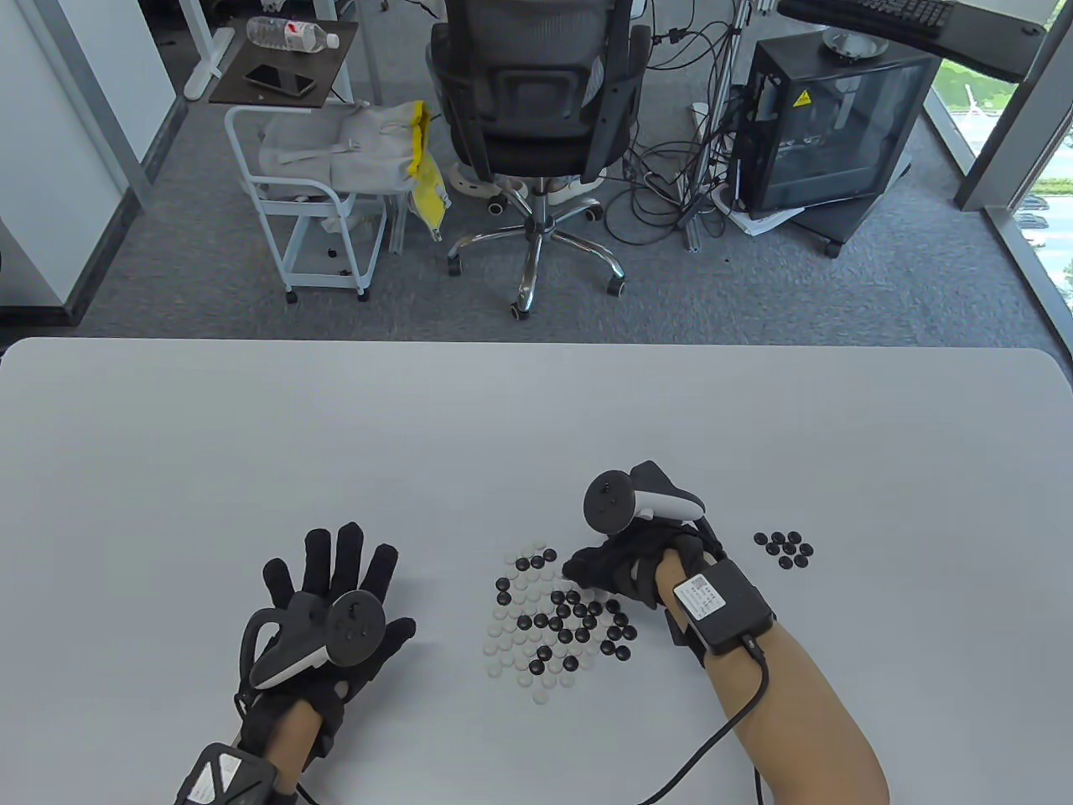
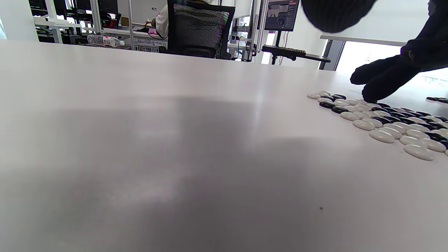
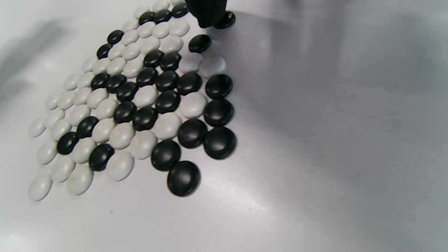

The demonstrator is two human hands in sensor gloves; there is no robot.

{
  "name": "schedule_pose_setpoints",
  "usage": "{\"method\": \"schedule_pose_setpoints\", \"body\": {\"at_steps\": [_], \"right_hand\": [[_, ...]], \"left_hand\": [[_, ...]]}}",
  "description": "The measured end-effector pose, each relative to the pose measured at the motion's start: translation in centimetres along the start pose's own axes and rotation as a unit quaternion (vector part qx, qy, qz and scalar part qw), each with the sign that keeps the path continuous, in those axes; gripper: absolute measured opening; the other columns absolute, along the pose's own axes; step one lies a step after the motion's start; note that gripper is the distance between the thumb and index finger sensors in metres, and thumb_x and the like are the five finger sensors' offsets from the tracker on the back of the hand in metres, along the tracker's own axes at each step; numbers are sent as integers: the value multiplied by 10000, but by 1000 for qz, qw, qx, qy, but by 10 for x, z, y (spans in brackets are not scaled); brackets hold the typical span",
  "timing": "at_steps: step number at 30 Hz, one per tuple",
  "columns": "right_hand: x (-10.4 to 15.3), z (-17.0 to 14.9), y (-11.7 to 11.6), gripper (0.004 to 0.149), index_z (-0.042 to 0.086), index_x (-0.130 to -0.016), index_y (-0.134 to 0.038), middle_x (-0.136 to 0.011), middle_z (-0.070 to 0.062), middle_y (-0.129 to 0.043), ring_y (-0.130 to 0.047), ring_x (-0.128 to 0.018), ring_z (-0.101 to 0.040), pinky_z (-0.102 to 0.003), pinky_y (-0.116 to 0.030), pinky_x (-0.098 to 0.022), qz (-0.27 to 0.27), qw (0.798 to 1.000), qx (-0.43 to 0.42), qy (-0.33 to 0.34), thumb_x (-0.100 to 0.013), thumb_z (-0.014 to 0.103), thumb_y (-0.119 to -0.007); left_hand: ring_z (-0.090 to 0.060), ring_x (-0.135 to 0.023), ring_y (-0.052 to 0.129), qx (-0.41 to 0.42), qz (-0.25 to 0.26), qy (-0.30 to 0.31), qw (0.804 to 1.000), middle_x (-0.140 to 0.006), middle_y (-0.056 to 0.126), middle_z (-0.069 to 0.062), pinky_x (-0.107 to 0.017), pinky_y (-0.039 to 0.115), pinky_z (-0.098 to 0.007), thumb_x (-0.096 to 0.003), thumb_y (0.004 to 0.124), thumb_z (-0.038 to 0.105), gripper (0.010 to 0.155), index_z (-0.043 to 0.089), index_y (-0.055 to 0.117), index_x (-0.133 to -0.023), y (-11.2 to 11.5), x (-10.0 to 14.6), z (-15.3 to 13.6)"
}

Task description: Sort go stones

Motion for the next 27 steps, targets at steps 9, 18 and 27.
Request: {"method": "schedule_pose_setpoints", "body": {"at_steps": [9, 18, 27], "right_hand": [[37, -77, 12, 691, 80, -1102, -712, -1156, -396, -161, -7, -947, -666, -932, -163, -571, -31, 994, -49, -90, -611, 516, -498], [72, -132, 8, 695, 68, -1097, -721, -1159, -392, -160, 0, -947, -663, -930, -159, -576, -41, 983, -61, -166, -611, 515, -505], [85, -158, 7, 702, 57, -1106, -699, -1157, -396, -146, 7, -948, -664, -931, -154, -576, -64, 974, -81, -204, -613, 516, -500]], "left_hand": [[-562, -1008, -122, -2, -1, 0, 1000, -1175, -111, -232, -529, -11, -843, -588, 553, 609, 851, 185, 141, -1200, 0, 0, 0], [-565, -1007, -121, -11, -3, 1, 1000, -1174, -112, -235, -527, -8, -844, -589, 553, 610, 852, 183, 140, -1200, 1, -1, 3], [-566, -1007, -118, -13, -7, 3, 1000, -1174, -110, -236, -528, -5, -844, -589, 552, 611, 850, 185, 140, -1199, 2, -2, 8]]}}
Point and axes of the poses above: the tracker on the back of each hand, its own z axis roughly to the thumb side, its own x axis roughly from the fingertips to the wrist, y = z × x, the point moved 5 cm from there along -x, roughly from the wrist to the fingertips
